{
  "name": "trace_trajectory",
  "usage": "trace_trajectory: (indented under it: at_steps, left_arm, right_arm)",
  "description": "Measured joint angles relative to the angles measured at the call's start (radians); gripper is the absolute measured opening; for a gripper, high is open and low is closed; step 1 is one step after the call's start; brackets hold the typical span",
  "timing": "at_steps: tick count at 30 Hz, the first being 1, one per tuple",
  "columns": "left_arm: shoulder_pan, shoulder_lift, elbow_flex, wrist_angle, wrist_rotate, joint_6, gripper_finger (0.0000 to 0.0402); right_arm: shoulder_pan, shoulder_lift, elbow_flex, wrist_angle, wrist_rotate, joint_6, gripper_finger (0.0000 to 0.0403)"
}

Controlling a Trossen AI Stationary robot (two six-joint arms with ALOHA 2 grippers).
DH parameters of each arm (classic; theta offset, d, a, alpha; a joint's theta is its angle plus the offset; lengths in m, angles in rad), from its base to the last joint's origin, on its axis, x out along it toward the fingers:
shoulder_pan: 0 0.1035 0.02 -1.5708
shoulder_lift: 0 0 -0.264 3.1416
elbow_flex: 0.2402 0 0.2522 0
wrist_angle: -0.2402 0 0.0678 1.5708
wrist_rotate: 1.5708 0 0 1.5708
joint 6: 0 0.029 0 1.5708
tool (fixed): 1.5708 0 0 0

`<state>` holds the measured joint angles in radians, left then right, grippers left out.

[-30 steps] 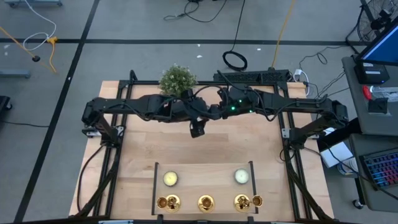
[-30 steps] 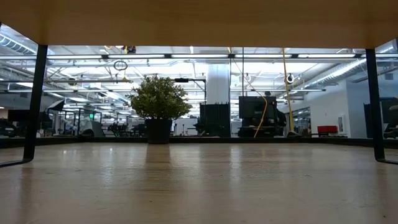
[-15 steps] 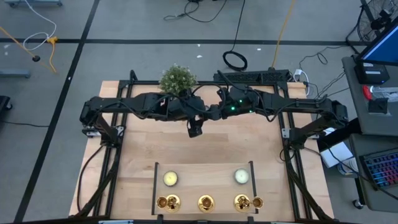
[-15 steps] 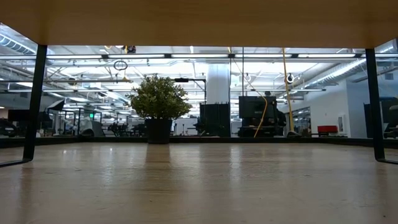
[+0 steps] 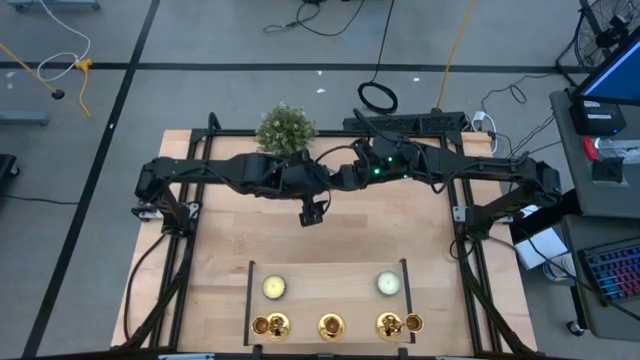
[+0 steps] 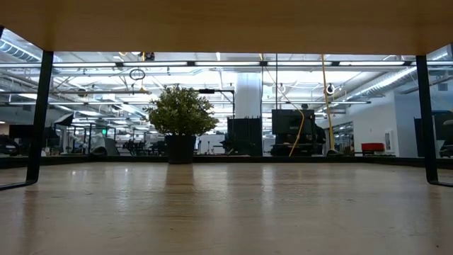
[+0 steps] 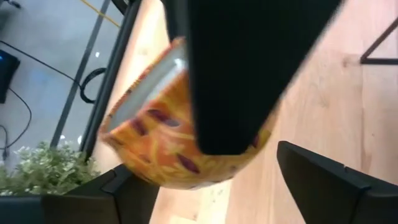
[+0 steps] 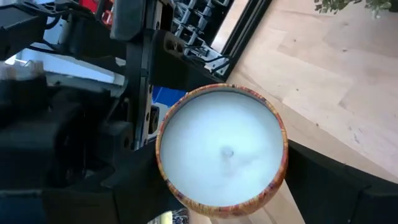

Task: Pick & Place candle stick holders
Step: Put the yellow patterned scented candle on the shelf

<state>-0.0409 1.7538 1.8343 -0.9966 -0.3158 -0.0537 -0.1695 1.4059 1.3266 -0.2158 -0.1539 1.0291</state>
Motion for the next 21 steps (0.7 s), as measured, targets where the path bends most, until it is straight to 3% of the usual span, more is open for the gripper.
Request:
trace_trajectory:
  at_steps: [11,21]
  left_arm:
    - [0.019,-0.002,0.001,0.024,-0.007,-0.006,0.0241]
    - [0.029,-0.003,0.002,0.030,0.028,-0.103,0.0262]
  right_arm:
    - [0.000,0.001,0.000,-0.015,0.000,-0.010,0.0303]
    - [0.000,0.003,0.000,-0.017,0.022,-0.024,0.0303]
